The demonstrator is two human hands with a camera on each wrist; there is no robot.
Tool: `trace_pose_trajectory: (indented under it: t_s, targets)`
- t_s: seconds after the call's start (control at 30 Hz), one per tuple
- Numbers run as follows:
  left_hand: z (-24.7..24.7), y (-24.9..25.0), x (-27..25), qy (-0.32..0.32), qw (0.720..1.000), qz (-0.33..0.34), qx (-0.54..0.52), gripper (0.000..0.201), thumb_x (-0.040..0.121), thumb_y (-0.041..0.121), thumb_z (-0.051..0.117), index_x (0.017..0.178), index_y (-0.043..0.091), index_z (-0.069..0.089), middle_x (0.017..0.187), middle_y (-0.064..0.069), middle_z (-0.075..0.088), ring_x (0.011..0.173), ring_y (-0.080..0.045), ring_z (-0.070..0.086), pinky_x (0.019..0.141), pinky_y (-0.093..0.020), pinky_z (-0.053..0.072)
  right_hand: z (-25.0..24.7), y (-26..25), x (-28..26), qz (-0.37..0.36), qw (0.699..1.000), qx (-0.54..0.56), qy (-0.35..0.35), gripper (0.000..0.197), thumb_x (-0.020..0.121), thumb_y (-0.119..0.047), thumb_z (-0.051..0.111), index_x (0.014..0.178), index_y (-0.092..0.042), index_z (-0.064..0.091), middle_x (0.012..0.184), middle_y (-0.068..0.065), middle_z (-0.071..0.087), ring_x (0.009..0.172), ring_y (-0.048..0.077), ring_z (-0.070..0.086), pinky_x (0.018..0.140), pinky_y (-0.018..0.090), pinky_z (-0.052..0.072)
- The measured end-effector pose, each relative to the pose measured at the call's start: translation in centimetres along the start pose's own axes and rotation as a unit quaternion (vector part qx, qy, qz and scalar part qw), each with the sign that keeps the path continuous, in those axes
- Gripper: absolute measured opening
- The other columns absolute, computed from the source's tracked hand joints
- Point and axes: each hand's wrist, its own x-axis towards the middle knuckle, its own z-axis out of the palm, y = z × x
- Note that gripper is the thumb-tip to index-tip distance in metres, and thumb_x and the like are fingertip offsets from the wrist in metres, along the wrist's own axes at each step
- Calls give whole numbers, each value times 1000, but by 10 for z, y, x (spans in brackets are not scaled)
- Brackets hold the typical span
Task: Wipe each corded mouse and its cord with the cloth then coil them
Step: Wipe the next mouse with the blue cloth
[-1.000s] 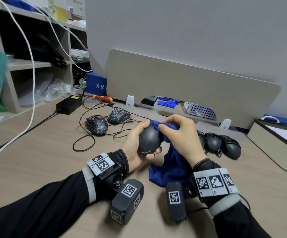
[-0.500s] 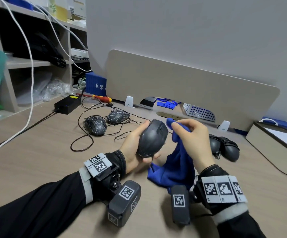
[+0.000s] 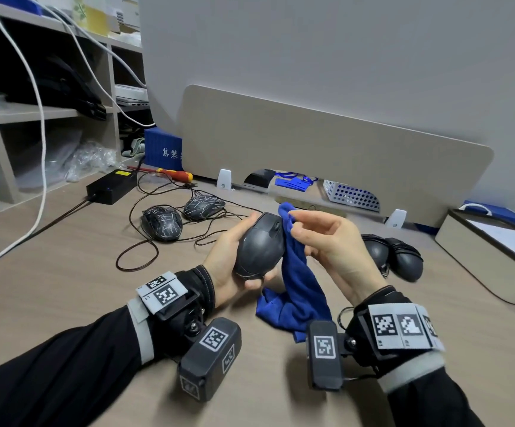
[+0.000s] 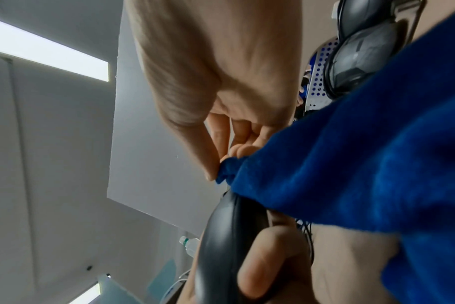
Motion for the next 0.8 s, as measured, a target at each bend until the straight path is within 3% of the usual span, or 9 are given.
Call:
trace_pose_trajectory:
  t_s: [0.13,0.27,0.33,0.4,0.53,0.63,0.73,0.8]
  targets:
    - [0,0,0,-14,1000,2,1,57,87,59,55,123,15,63,98,-17,57,46,-24,50,30,-16,28,-1,2,0,-21,1000,-16,-9,25,89,4,66,105,-13,76,92,17,68,87,14,62,78,24,50]
    - [-1,2,0,-9,1000,12,-3,67,85,57,57,132,8,59,99,-18,57,45,-24,51,30,-15,30,2,7,3,-9,999,18,31,34,86,1,71,117,-13,68,93,3,66,86,15,64,75,26,53]
    - [0,3,-1,-22,1000,17,-4,58,88,56,54,123,10,61,90,-15,59,44,-24,50,29,-15,28,1,7,3,22,998,45,40,30,86,-6,74,114,-14,69,101,4,73,93,18,69,81,32,54]
    - [0,3,-1,-23,999,23,-1,53,90,56,51,114,10,63,85,-14,60,43,-25,50,28,-15,27,3,8,1,26,999,8,28,19,88,-13,73,107,-14,72,101,7,77,95,20,70,78,30,53]
    - [-1,3,-1,-7,999,34,6,52,92,57,51,109,10,65,81,-14,60,43,-25,50,28,-15,25,4,7,-2,24,998,-55,2,13,93,-23,69,106,-22,71,93,2,77,85,17,68,75,34,48]
    - [2,2,0,21,999,44,16,49,93,55,49,105,11,65,77,-12,58,42,-24,49,30,-14,24,4,2,-4,-22,995,-95,-15,7,87,-13,75,92,-16,72,80,1,72,71,10,65,68,26,50]
    - [2,4,0,33,999,38,5,48,95,53,45,91,10,65,72,-11,55,40,-23,46,35,-14,15,19,0,-9,-56,987,-126,-77,12,81,-1,78,83,-12,75,78,4,71,68,14,66,66,23,54]
    - [3,5,-4,14,999,30,-2,46,96,51,43,91,11,64,71,-10,56,40,-22,45,35,-16,11,19,2,-4,-78,988,-132,-25,9,81,-3,79,83,-11,75,80,3,72,71,14,63,68,25,52]
